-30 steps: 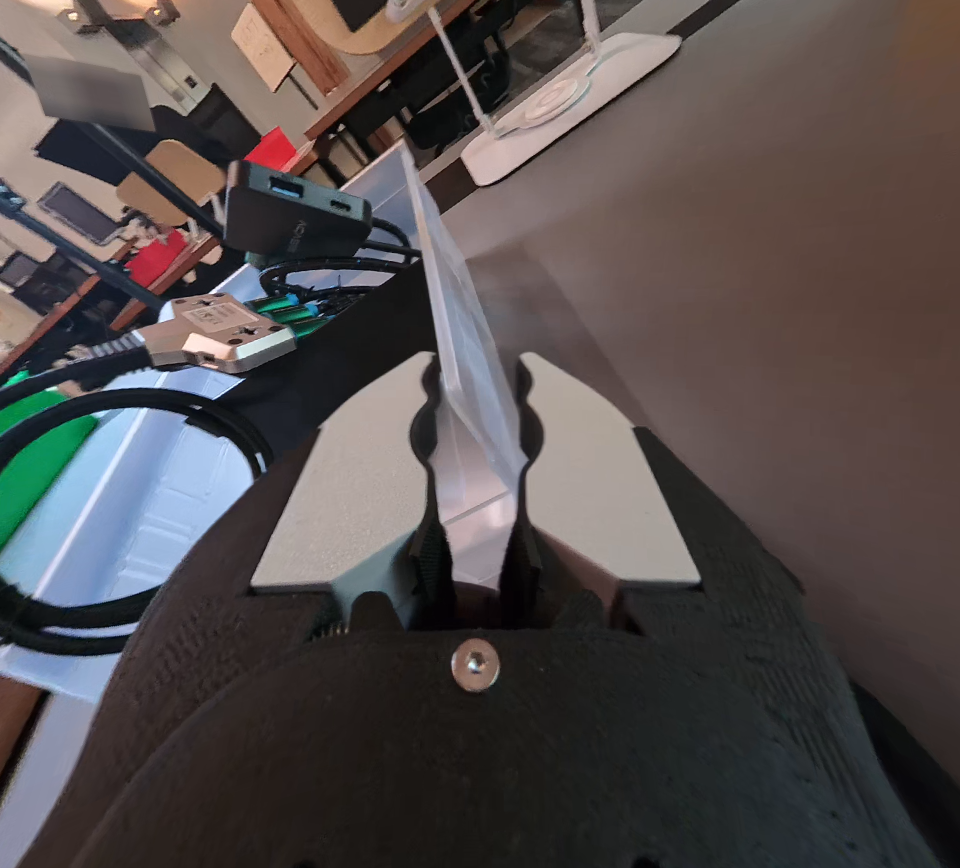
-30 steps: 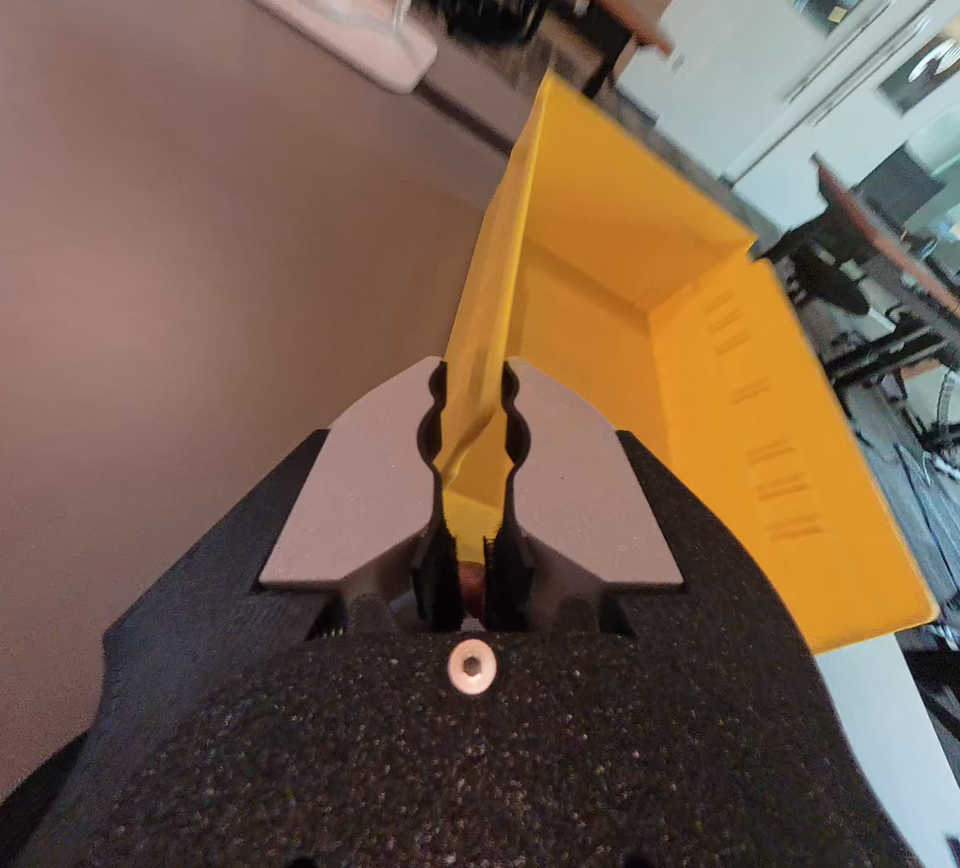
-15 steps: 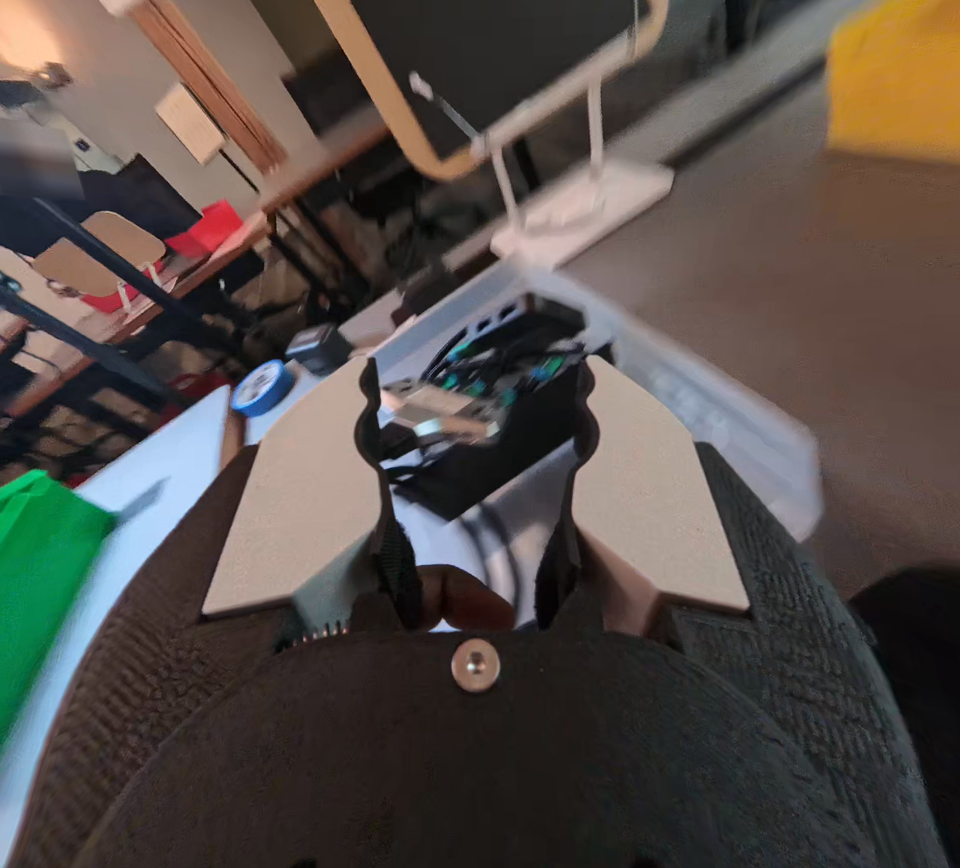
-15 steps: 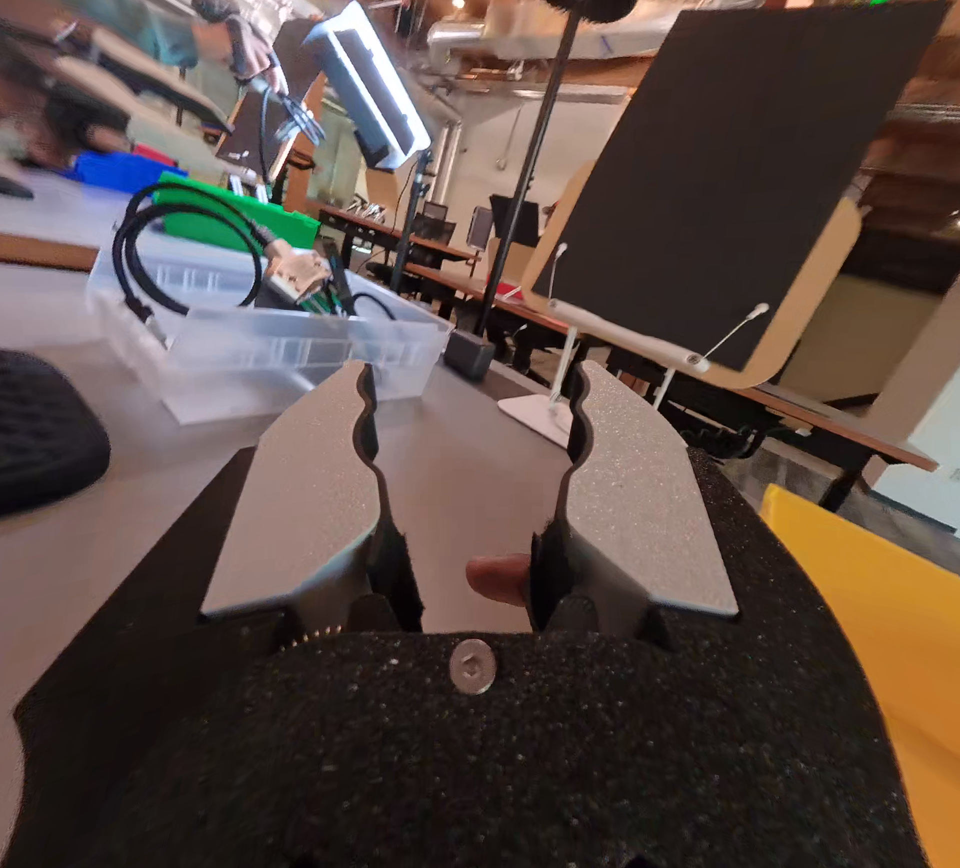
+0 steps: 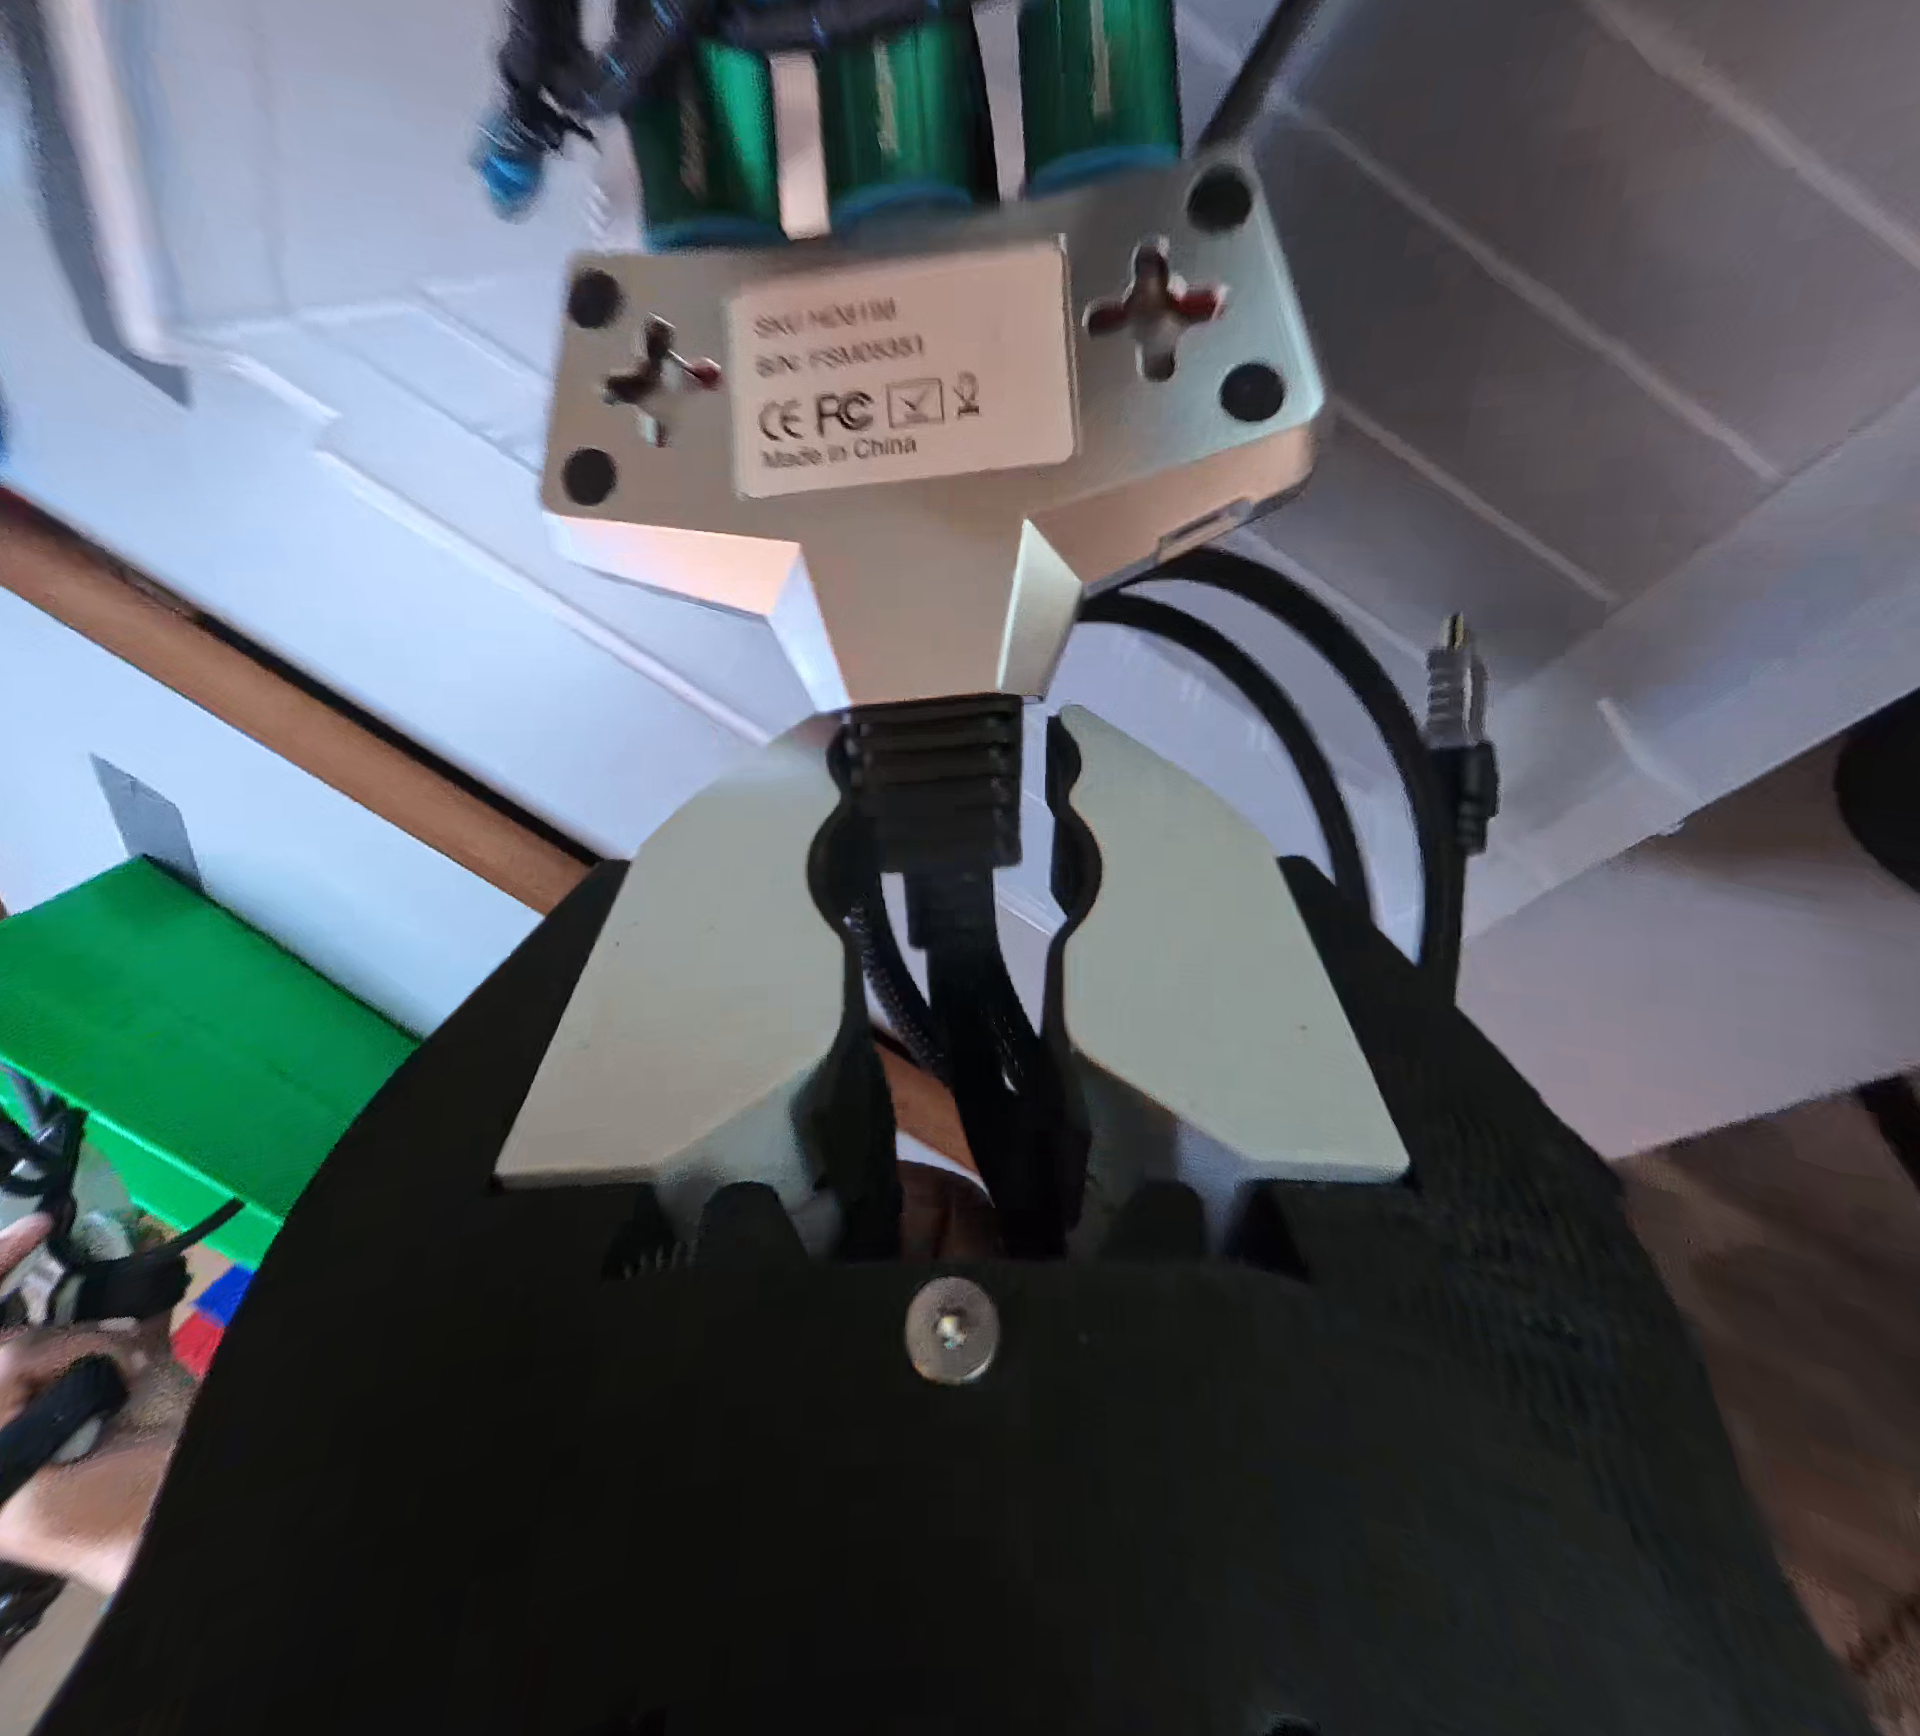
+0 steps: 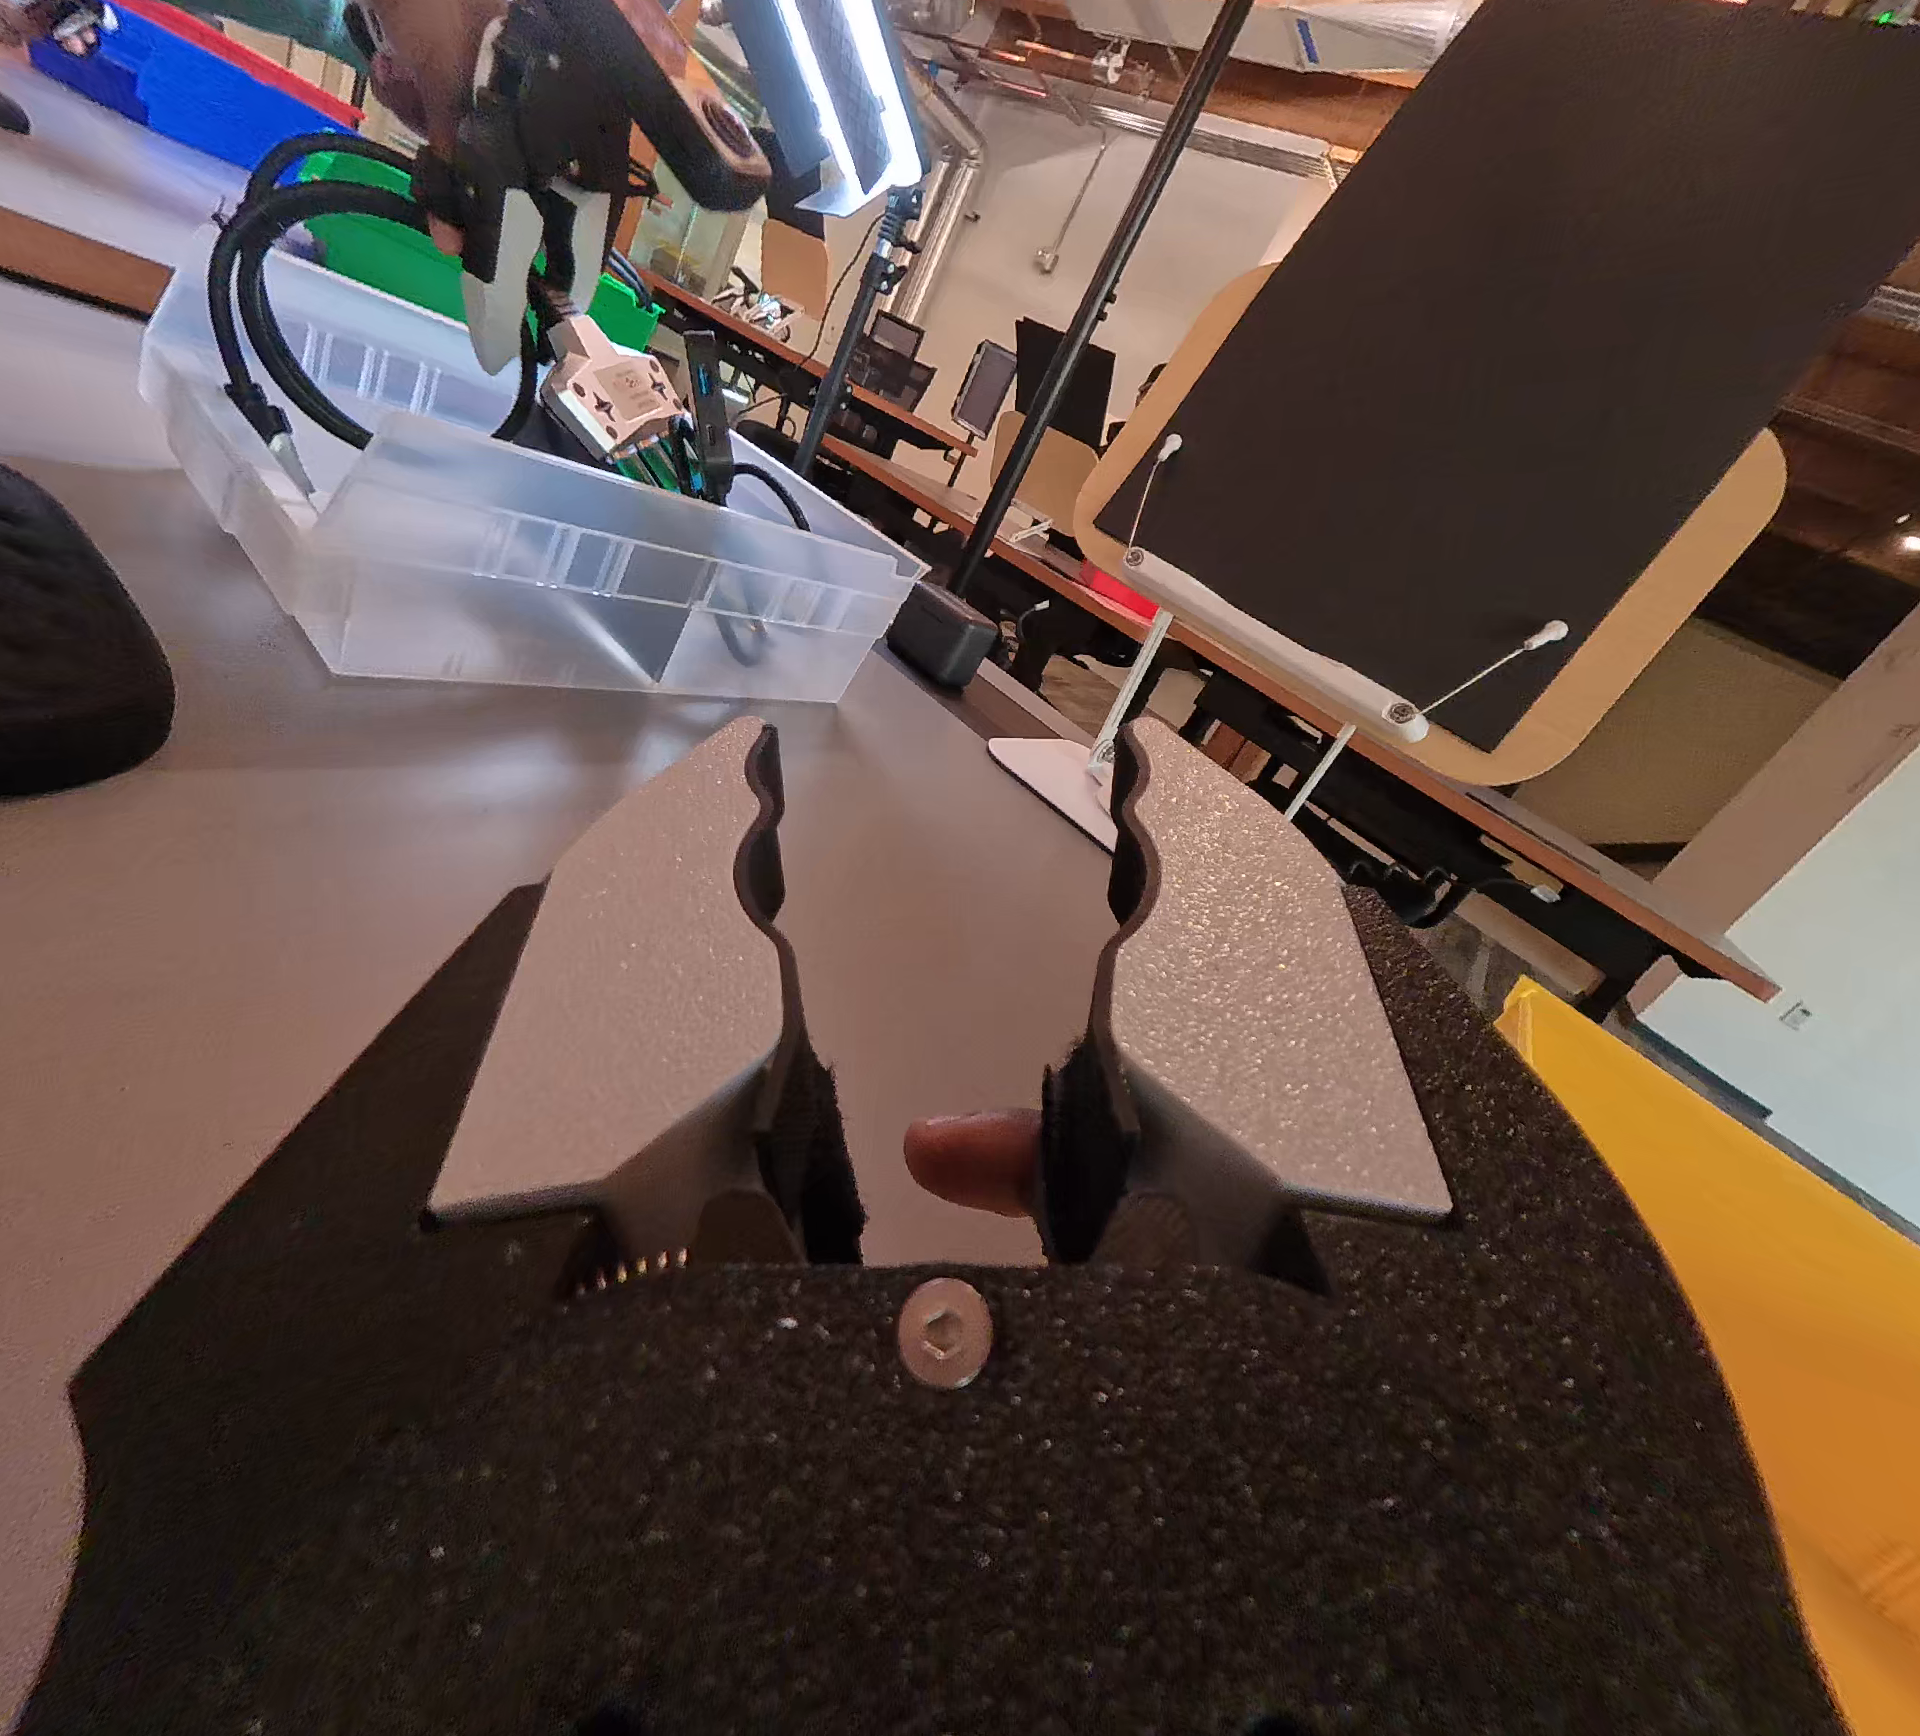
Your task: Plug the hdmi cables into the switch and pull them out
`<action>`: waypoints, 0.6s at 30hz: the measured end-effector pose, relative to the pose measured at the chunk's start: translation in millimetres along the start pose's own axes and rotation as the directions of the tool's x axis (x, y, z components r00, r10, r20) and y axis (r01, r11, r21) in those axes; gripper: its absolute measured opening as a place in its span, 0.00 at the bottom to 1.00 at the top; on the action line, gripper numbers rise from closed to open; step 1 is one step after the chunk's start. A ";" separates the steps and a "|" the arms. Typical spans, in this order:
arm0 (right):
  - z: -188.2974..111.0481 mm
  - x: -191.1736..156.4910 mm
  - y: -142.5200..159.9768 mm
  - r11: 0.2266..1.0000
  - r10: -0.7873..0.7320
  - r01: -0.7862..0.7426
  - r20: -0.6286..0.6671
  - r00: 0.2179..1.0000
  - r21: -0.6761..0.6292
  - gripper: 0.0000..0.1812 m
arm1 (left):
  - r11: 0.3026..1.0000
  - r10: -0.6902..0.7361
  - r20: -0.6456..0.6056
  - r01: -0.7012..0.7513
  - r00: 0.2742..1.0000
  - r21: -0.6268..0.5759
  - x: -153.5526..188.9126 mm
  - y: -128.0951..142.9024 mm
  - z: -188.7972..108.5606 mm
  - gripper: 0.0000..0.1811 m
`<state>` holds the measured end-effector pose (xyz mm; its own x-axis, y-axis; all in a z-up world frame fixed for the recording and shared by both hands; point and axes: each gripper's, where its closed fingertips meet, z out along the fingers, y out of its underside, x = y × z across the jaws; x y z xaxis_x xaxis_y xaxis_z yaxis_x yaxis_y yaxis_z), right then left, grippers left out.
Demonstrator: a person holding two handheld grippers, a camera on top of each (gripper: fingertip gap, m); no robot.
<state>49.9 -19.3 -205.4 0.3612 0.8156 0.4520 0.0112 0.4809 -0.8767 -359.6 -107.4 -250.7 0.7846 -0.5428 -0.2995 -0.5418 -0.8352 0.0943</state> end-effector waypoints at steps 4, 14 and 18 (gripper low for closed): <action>1.7 -2.0 3.4 0.999 -0.037 0.037 0.007 0.999 -0.017 0.33 | 1.000 0.020 0.058 -0.019 0.998 -0.024 -8.6 4.0 1.4 0.12; 1.9 -1.3 7.7 0.997 -0.066 0.066 0.000 0.998 -0.040 0.31 | 0.998 -0.018 0.169 0.008 0.986 0.060 -9.5 16.8 -47.5 0.11; 1.1 -0.2 7.1 0.996 -0.080 0.080 -0.010 0.997 -0.042 0.31 | 0.999 0.036 0.183 -0.035 0.983 -0.006 -7.8 28.7 -69.4 0.11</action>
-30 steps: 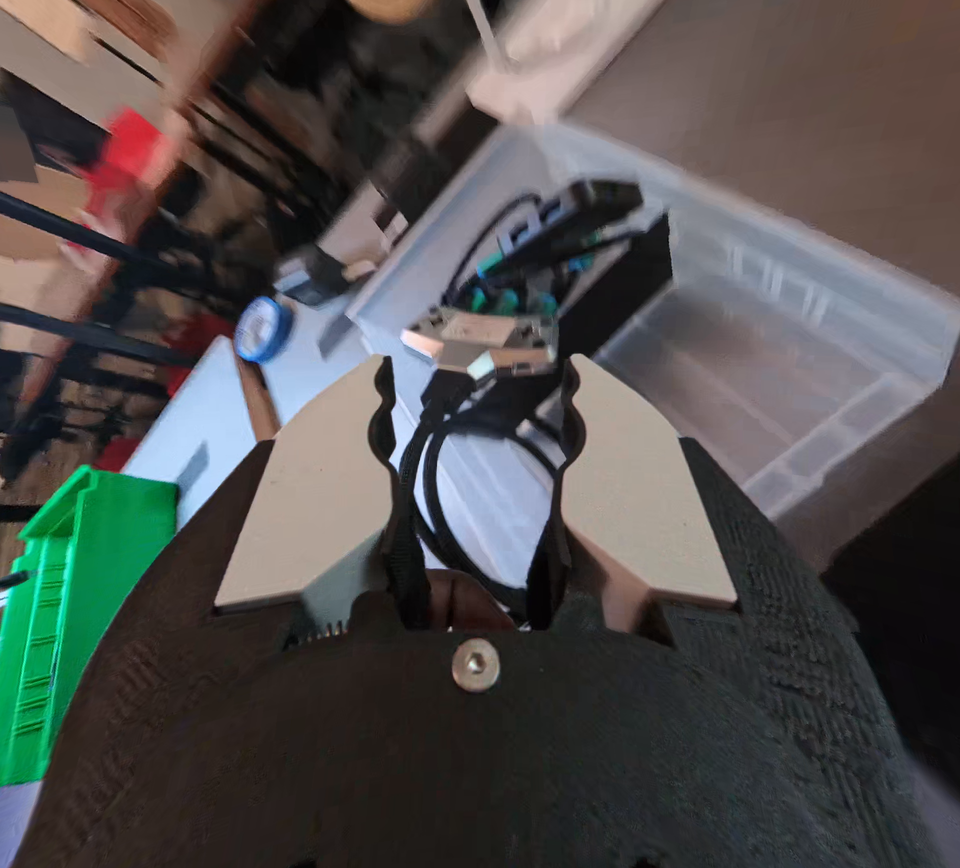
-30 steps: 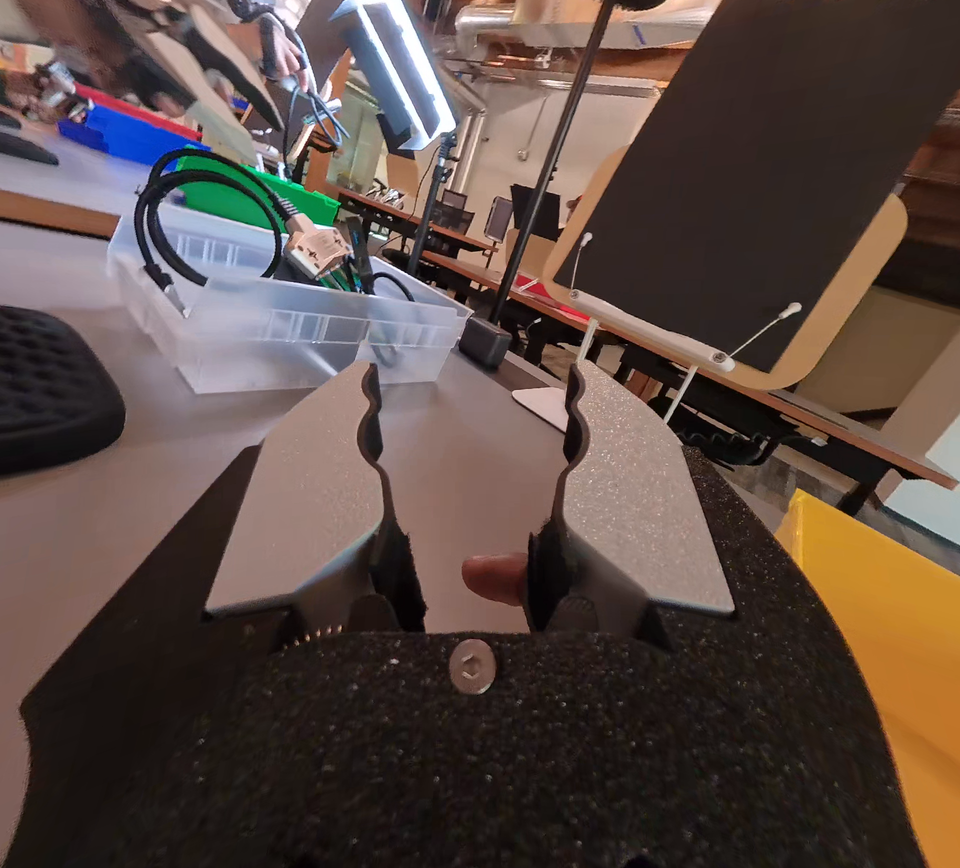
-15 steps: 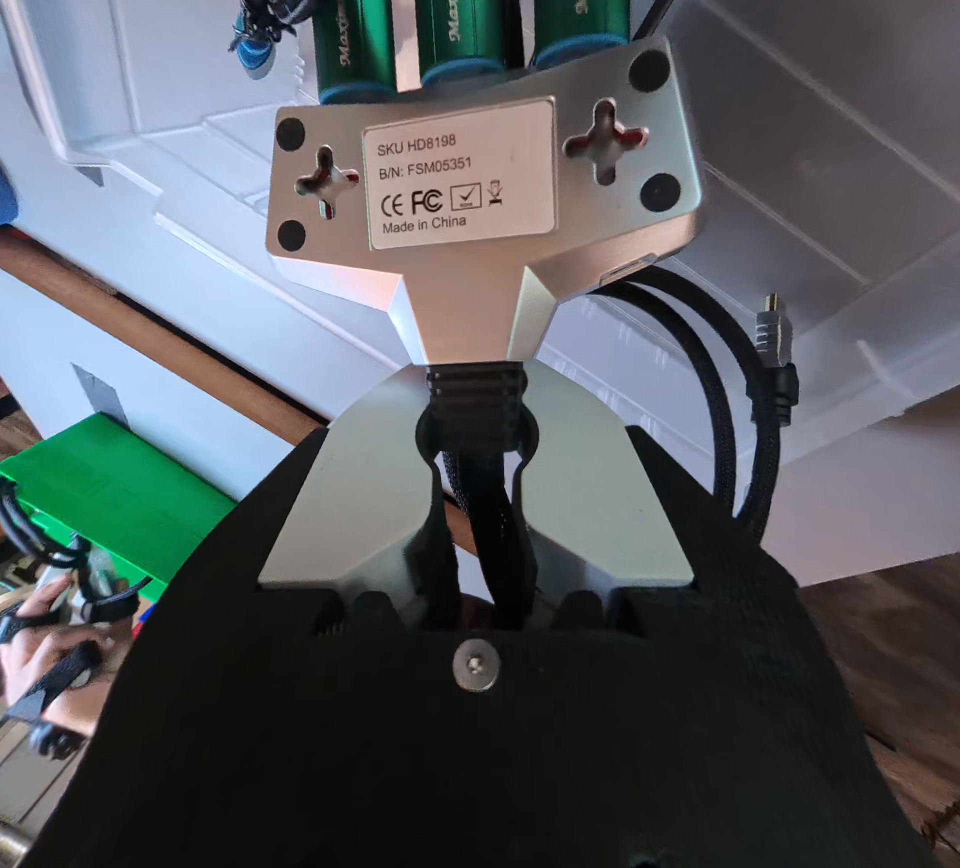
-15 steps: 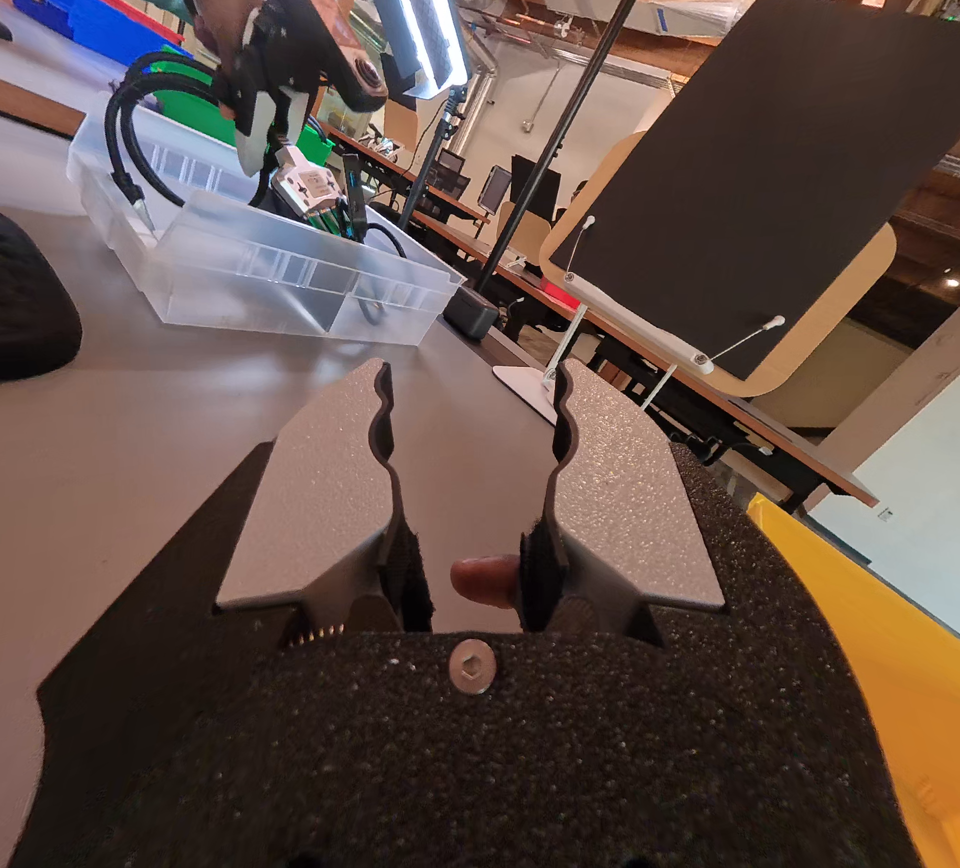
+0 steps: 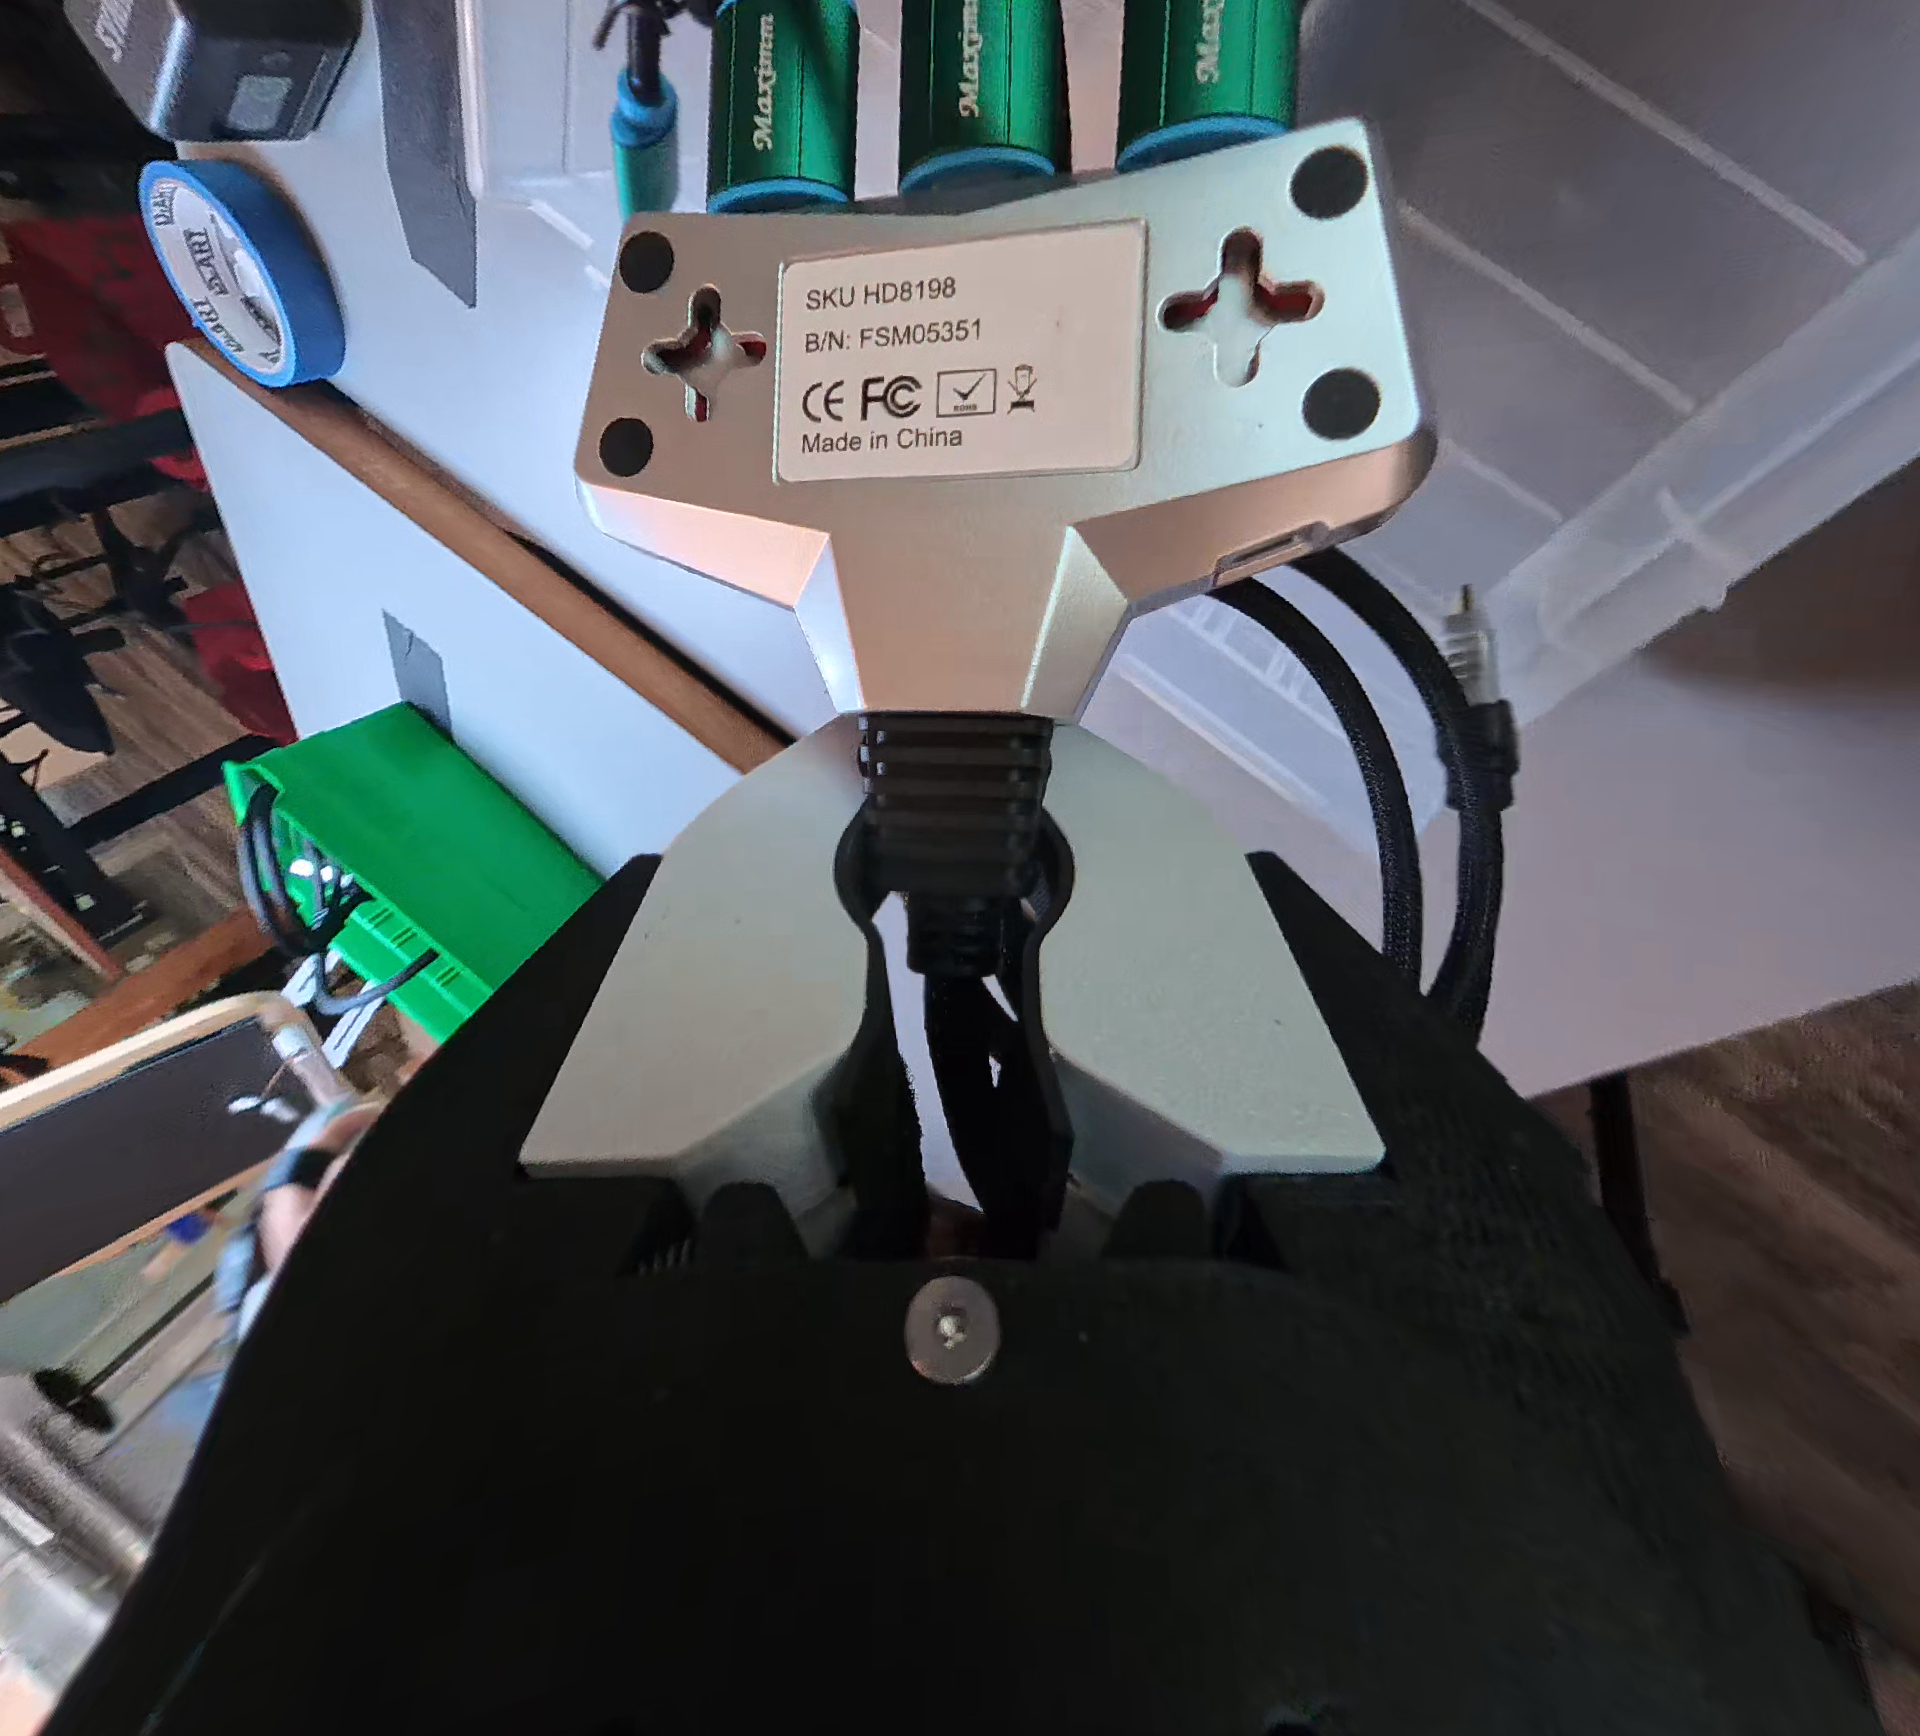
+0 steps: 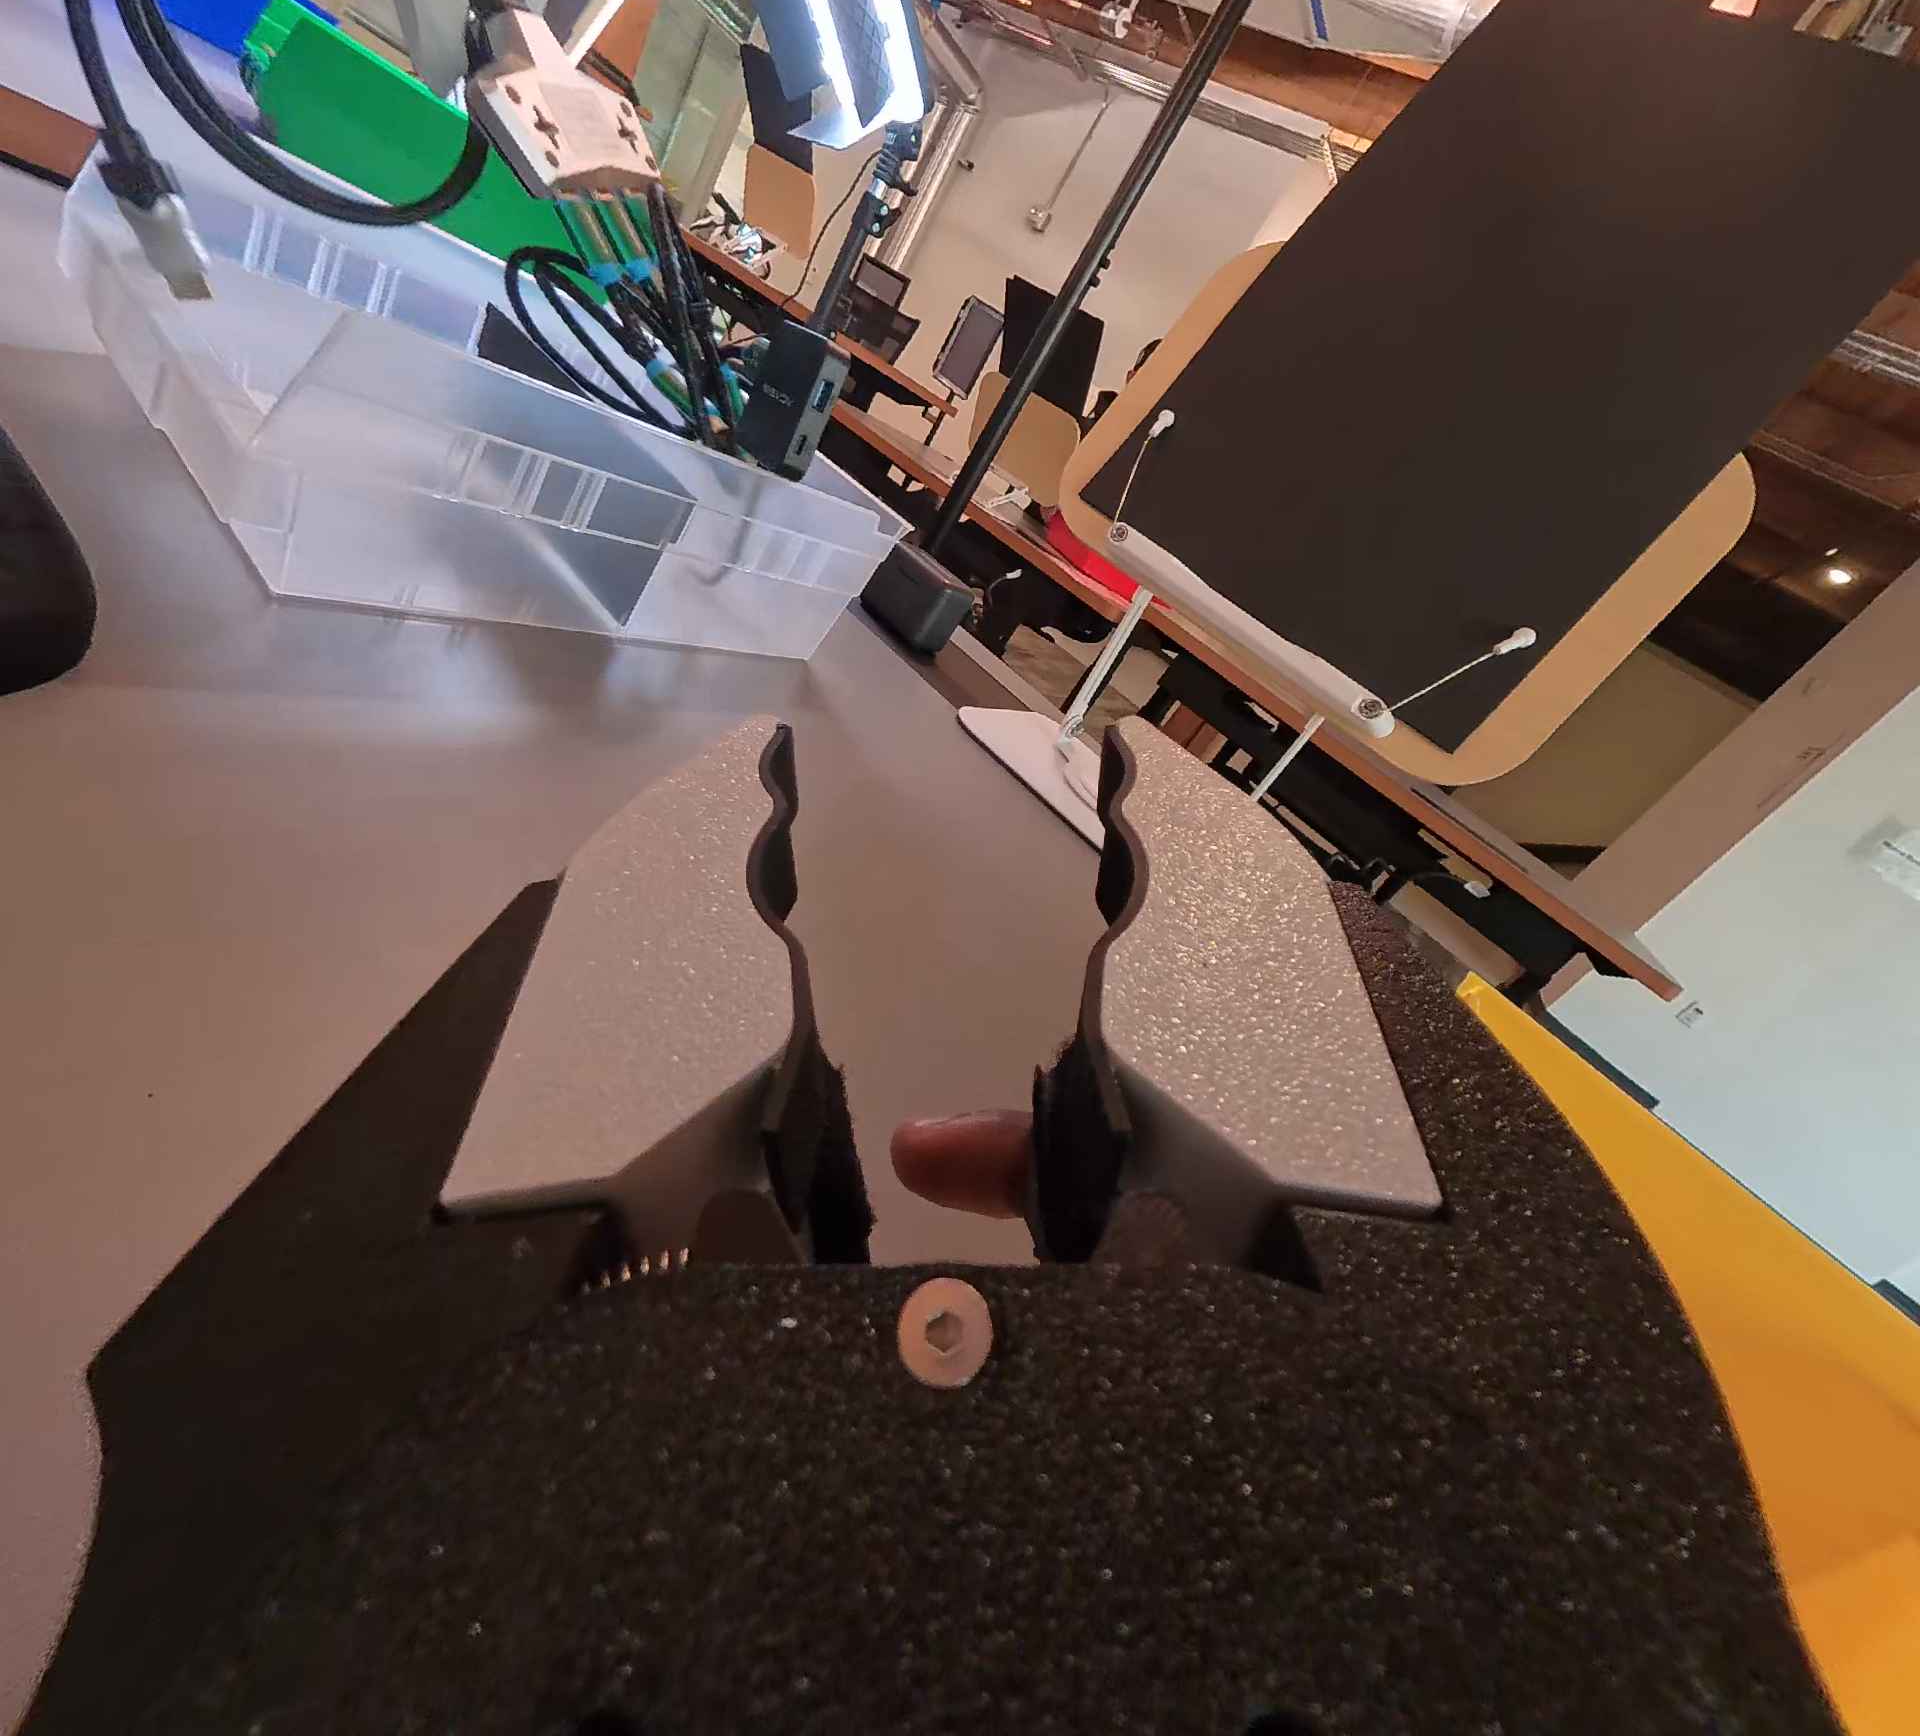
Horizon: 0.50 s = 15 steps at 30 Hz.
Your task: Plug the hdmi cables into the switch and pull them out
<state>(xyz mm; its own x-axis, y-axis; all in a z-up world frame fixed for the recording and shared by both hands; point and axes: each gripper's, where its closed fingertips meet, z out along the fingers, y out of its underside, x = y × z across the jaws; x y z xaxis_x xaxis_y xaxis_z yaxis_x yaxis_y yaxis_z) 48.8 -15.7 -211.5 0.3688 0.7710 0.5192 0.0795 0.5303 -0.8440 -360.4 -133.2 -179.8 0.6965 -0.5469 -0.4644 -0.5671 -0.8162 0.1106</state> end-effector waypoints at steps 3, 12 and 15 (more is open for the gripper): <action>-0.8 1.1 -0.5 1.000 0.001 -0.001 -0.006 1.000 0.002 0.31 | 0.997 0.056 -0.004 -0.056 0.998 -0.059 -3.4 5.5 -15.4 0.11; -1.6 0.7 -2.5 1.000 -0.014 0.014 -0.007 1.000 0.008 0.31 | 0.801 0.397 -0.026 -0.360 0.918 -0.478 -54.1 25.9 -64.7 0.11; -3.6 2.6 -2.9 1.000 -0.023 0.023 -0.019 1.000 0.008 0.31 | 0.720 0.498 0.056 -0.377 0.866 -0.583 -83.7 22.5 -79.3 0.11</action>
